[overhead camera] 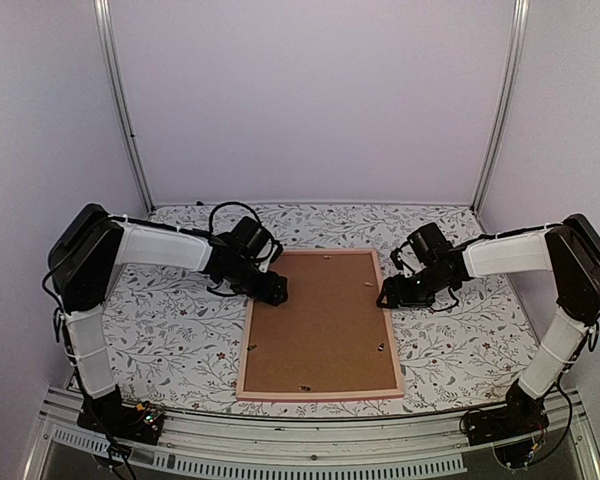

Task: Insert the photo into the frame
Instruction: Press the fastener onto the backboard.

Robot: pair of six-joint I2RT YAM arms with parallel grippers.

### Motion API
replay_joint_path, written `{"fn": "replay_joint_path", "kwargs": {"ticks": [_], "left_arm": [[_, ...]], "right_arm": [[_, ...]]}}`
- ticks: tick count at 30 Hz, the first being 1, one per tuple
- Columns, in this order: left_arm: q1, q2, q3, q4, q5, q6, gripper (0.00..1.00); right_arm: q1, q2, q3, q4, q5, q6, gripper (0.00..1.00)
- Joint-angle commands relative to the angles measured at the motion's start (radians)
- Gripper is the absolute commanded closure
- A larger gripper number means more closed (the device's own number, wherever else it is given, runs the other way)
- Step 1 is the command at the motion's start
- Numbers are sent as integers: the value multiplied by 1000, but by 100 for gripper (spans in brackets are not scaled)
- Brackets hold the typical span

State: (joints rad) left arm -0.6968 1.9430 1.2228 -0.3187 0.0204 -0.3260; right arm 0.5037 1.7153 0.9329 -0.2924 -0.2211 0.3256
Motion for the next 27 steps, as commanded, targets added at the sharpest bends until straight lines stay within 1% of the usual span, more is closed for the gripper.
{"fn": "replay_joint_path", "kwargs": {"ticks": [1,5,11,20,23,27], "left_arm": [[-15,-24,-29,-30,41,-12,19],[-17,-73,-57,-29,33,-18,19],[-46,-211,-123,-27,-17,-32,17],[-119,-398,-297,-4,-17,-111,16],[-157,-435,-338,3,-17,-144,16],[-194,-432,-374,14,-18,-173,16]], "right_arm": [[-2,-23,-2,3,-11,6,26],[-2,-32,-2,-3,-6,7,26],[-2,-57,-8,-8,-4,10,26],[1,-99,-60,0,-25,25,26],[0,-110,-69,-3,-20,27,26],[1,-109,-76,6,-27,30,26]]}}
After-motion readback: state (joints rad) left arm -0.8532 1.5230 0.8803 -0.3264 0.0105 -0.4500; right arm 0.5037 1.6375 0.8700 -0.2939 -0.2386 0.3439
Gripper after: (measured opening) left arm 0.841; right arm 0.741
